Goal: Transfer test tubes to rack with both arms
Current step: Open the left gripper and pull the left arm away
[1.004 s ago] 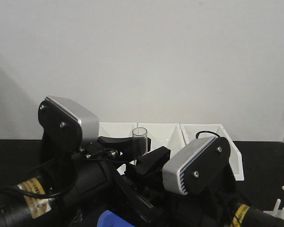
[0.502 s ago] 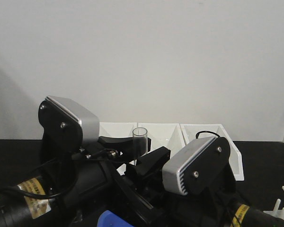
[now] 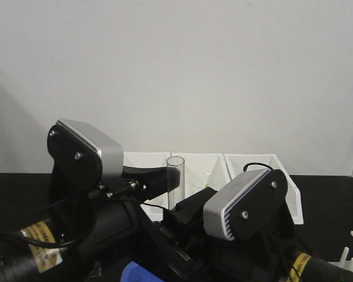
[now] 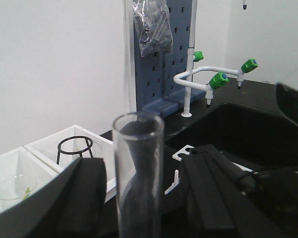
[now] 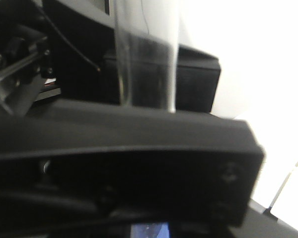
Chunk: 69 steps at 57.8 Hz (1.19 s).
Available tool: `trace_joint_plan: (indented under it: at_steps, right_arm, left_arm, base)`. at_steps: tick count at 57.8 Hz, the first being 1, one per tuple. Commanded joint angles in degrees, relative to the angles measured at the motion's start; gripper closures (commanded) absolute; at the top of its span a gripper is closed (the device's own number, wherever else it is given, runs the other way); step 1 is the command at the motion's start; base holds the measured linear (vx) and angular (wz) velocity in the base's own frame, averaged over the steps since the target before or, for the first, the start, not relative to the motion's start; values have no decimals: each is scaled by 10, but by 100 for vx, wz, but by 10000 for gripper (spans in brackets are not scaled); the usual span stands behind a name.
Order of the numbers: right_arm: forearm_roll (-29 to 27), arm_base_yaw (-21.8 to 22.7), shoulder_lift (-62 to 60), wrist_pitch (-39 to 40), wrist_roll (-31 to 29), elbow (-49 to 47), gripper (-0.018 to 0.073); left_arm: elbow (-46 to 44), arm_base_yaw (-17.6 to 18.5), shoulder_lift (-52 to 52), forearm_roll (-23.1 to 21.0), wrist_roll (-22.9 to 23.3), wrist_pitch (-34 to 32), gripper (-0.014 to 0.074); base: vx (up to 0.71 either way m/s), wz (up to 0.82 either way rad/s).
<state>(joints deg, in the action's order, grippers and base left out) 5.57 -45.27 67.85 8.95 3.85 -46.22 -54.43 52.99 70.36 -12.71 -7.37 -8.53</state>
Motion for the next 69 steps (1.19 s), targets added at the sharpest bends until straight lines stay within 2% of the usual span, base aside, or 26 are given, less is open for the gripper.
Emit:
trace_joint_plan:
  at_steps: [1, 8, 15, 32, 39, 50, 69]
  right_arm:
    - [0, 2, -12, 53, -2, -20, 570]
    - [0, 2, -12, 53, -2, -20, 570]
    - [0, 2, -12, 48, -2, -20, 570]
    - [0, 2, -12, 40, -2, -20, 568]
    - [-11, 21, -12, 55, -2, -20, 567]
    - [-21, 107, -12, 71, -4, -20, 567]
    - [-21, 327, -17, 84, -3, -13, 567]
  left_arm:
    - [-23, 3, -26, 1, 0, -61, 123]
    - [-23, 3, -49, 3, -1, -88, 123]
    - [-23, 3, -74, 3, -32, -104, 123]
    - [-23, 3, -146, 1, -68, -98, 123]
    - [-23, 3, -172, 0, -102, -74, 123]
    - [-23, 3, -181, 0, -105, -27, 123]
    - [-23, 1, -178, 0, -105, 15, 125]
  base:
    - [0, 0]
    - [0, 0]
    - [0, 0]
    - [0, 0]
    - [0, 0]
    - [0, 0]
    - [0, 0]
